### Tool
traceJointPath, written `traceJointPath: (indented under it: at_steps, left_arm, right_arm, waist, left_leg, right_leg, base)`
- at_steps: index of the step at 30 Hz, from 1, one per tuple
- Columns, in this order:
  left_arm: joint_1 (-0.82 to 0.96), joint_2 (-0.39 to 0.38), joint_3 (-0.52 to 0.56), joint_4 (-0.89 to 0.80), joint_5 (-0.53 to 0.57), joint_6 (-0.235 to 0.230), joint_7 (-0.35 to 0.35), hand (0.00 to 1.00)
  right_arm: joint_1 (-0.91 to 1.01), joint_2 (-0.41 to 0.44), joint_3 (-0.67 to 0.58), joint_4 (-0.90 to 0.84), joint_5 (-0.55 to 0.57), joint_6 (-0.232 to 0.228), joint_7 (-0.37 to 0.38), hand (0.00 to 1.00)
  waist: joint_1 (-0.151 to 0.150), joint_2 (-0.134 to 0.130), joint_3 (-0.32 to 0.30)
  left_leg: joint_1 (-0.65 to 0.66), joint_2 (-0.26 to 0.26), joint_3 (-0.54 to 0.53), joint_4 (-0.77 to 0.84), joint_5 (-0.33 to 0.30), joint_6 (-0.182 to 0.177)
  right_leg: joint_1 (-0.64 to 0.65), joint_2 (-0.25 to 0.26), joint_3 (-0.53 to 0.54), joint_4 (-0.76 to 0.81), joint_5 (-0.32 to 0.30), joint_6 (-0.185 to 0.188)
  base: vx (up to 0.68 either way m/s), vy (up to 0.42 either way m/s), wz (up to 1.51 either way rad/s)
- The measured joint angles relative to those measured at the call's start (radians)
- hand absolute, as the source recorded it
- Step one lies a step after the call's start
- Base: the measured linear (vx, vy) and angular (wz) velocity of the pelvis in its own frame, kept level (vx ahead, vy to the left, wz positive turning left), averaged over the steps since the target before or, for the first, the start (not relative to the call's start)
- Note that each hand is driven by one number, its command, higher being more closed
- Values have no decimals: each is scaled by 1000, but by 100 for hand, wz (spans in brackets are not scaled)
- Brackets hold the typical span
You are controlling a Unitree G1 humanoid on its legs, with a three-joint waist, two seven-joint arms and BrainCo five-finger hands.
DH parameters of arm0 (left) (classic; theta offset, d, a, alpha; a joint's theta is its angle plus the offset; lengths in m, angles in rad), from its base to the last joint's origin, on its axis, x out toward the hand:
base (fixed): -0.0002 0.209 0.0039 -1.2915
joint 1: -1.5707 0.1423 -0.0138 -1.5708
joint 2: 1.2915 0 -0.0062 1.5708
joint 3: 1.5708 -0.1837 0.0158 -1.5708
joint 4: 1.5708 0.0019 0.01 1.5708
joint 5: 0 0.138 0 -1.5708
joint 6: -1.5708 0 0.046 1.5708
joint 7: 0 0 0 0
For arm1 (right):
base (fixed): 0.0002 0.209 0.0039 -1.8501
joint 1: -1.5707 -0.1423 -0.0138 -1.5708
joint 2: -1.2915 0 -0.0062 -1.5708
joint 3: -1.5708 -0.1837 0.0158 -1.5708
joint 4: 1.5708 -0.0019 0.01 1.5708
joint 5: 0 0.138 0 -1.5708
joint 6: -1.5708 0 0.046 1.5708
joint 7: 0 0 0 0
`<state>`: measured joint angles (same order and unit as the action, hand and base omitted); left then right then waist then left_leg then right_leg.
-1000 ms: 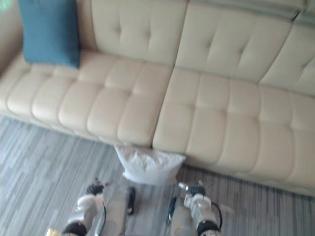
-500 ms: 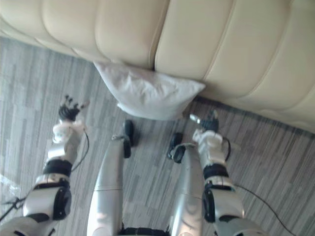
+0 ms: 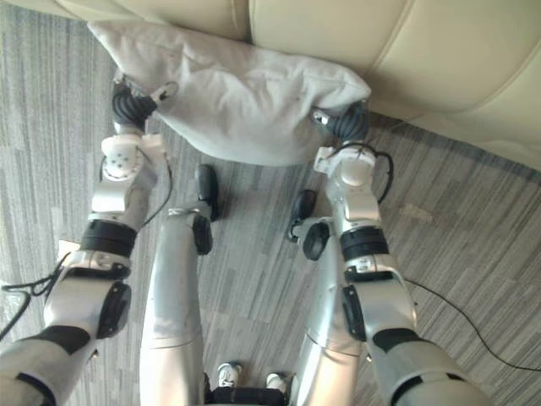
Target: Pick up cushions and gather them together orderly.
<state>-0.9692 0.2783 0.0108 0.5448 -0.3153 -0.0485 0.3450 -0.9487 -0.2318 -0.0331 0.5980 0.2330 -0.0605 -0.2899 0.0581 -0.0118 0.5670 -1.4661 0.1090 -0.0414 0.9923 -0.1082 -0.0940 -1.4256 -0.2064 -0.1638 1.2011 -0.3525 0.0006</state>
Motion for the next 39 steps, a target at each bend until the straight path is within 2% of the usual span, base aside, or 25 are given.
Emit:
traceJointPath:
  at_steps: [4, 7, 10, 14, 16, 19, 20, 21, 22, 24, 26, 28, 32, 34, 35, 39]
  left_arm:
    - [8, 10, 2, -48, -1, -6, 48, 100]
    - [20, 9, 1, -82, -1, -15, 58, 100]
    - [71, -18, -3, -122, -1, -25, 63, 100]
    - [168, -43, -14, -205, -1, -56, 62, 100]
    - [231, -62, -17, -265, -1, -75, 62, 100]
    - [342, -105, -30, -336, -1, -77, 60, 100]
    - [415, -128, -44, -367, -1, -80, 60, 100]
    - [419, -130, -45, -369, -1, -81, 60, 100]
    - [524, -164, -55, -424, -1, -88, 58, 100]
    - [618, -192, -62, -477, 0, -93, 42, 100]
    - [733, -221, -70, -519, 0, -95, 22, 100]
    - [832, -238, -77, -558, 0, -97, 6, 100]
    - [1009, -254, -89, -659, -1, -98, -31, 100]
    - [1044, -254, -89, -686, 0, -98, -43, 100]
    - [1078, -255, -89, -705, -1, -98, -51, 100]
    - [1162, -256, -89, -736, -17, -98, -82, 100]
  right_arm:
    - [12, 15, 8, -53, 5, 0, -10, 100]
    - [44, 32, 9, -91, 7, 0, -10, 100]
    - [130, 47, 16, -154, 14, -2, -10, 100]
    - [238, 84, 19, -255, 45, -33, -8, 100]
    - [290, 107, 20, -299, 46, -43, -4, 100]
    - [397, 133, 29, -363, 45, -44, -3, 100]
    - [457, 151, 34, -386, 44, -44, -3, 100]
    - [461, 152, 35, -388, 44, -44, -3, 100]
    - [553, 160, 48, -446, 43, -45, 2, 100]
    - [638, 165, 52, -520, 41, -45, 17, 100]
    - [739, 166, 73, -579, 40, -48, 35, 100]
    - [831, 171, 90, -630, 28, -54, 57, 100]
    - [991, 186, 123, -692, 1, -66, 97, 100]
    - [1026, 191, 133, -704, 1, -67, 109, 100]
    - [1053, 191, 141, -707, 1, -67, 123, 100]
    - [1112, 191, 154, -712, 0, -66, 153, 100]
  waist:
    - [0, 0, 0]
    - [-4, 0, 0]
    - [-5, -2, -2]
    - [-9, -8, -7]
    - [-8, -8, -8]
    - [-3, -10, -10]
    - [-2, -17, -48]
    - [-2, -18, -52]
    - [0, -35, -102]
    - [2, -43, -119]
    - [3, -49, -193]
    - [5, -54, -240]
    - [6, -49, -334]
    - [7, -49, -351]
    - [6, -44, -382]
    - [11, -27, -420]
  left_leg:
    - [0, -2, -25, -17, 34, -27]
    - [19, 2, -38, -16, 34, -28]
    - [111, 2, -43, -62, 40, -38]
    - [294, 2, -27, -193, 57, -36]
    - [408, 1, -25, -289, 82, -36]
    - [572, 1, -16, -371, 102, -30]
    - [623, 1, -7, -398, 99, -32]
    - [624, 1, -6, -400, 98, -33]
    - [702, 1, 8, -435, 96, -35]
    - [805, 1, 20, -469, 87, -37]
    - [878, 6, 34, -513, 73, -28]
    - [968, 7, 58, -560, 56, -18]
    - [1116, 15, 99, -614, 25, -14]
    - [1155, 19, 118, -624, 15, -7]
    - [1171, 24, 121, -625, 2, -7]
    - [1243, 37, 171, -620, -46, 2]
  right_leg:
    - [-1, 13, -20, -9, 18, -32]
    - [26, 18, -31, -9, 20, -34]
    - [117, 28, -37, -48, 21, -35]
    - [278, 36, -39, -152, 27, -31]
    - [378, 48, -42, -232, 39, -23]
    - [534, 50, -52, -315, 63, -16]
    - [581, 49, -51, -340, 63, -16]
    - [583, 50, -51, -342, 63, -16]
    - [658, 51, -50, -384, 66, -18]
    - [763, 53, -50, -431, 68, -16]
    - [841, 67, -46, -500, 75, -3]
    - [929, 72, -40, -562, 80, 7]
    - [1080, 90, -18, -683, 98, 30]
    - [1119, 97, -9, -713, 109, 27]
    - [1141, 105, 2, -745, 123, 28]
    - [1218, 120, 44, -812, 140, 42]
  base:
    - [-6, -18, 4]
    - [1, 4, -1]
    - [-38, 10, 1]
    - [-82, -3, -1]
    - [-33, -27, -7]
    - [32, -23, -9]
    - [96, -7, -5]
    - [152, 1, -7]
    - [151, 11, -7]
    - [143, 27, -10]
    - [197, 57, -15]
    - [229, 73, -21]
    - [187, 84, -25]
    - [164, 70, -23]
    - [154, 63, -31]
    - [143, 87, -35]
